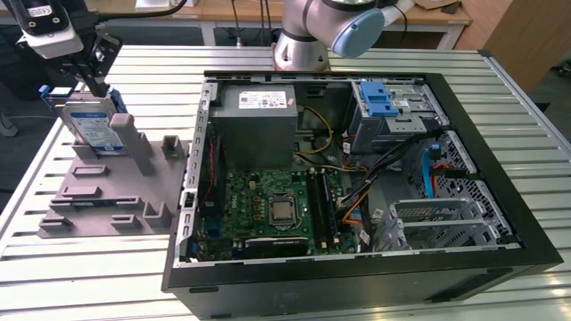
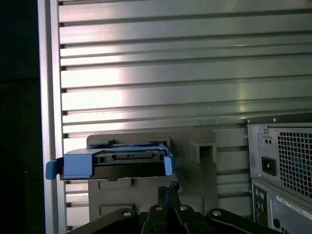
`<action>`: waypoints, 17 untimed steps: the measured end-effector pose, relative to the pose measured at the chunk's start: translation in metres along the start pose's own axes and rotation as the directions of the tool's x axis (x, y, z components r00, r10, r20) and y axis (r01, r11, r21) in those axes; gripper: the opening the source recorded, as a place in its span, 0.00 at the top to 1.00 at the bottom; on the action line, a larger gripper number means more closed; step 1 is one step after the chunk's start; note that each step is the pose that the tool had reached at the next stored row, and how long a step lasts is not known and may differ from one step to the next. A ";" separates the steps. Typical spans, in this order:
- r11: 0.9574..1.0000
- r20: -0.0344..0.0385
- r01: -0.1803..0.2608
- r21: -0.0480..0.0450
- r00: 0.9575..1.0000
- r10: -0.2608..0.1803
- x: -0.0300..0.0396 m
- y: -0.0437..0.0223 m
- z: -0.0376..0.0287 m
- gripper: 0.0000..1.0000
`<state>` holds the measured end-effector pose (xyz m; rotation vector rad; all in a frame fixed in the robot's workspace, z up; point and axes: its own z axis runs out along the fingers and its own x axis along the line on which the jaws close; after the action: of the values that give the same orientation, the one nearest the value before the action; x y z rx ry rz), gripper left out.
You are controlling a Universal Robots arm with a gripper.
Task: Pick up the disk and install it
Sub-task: 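Reach for the disk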
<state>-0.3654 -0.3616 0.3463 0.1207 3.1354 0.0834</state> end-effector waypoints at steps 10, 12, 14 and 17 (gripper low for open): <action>1.000 0.000 0.001 0.000 1.000 -0.001 0.0159 -0.0011 0.0002 0.89; 1.000 0.000 0.001 0.000 1.000 -0.001 0.0179 -0.0013 0.0003 0.89; 1.000 0.000 0.001 0.000 1.000 -0.001 0.0205 -0.0014 0.0004 0.89; 1.000 0.000 0.001 0.000 1.000 -0.001 0.0241 -0.0013 0.0004 0.89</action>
<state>-0.3895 -0.3610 0.3458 0.1186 3.1358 0.0833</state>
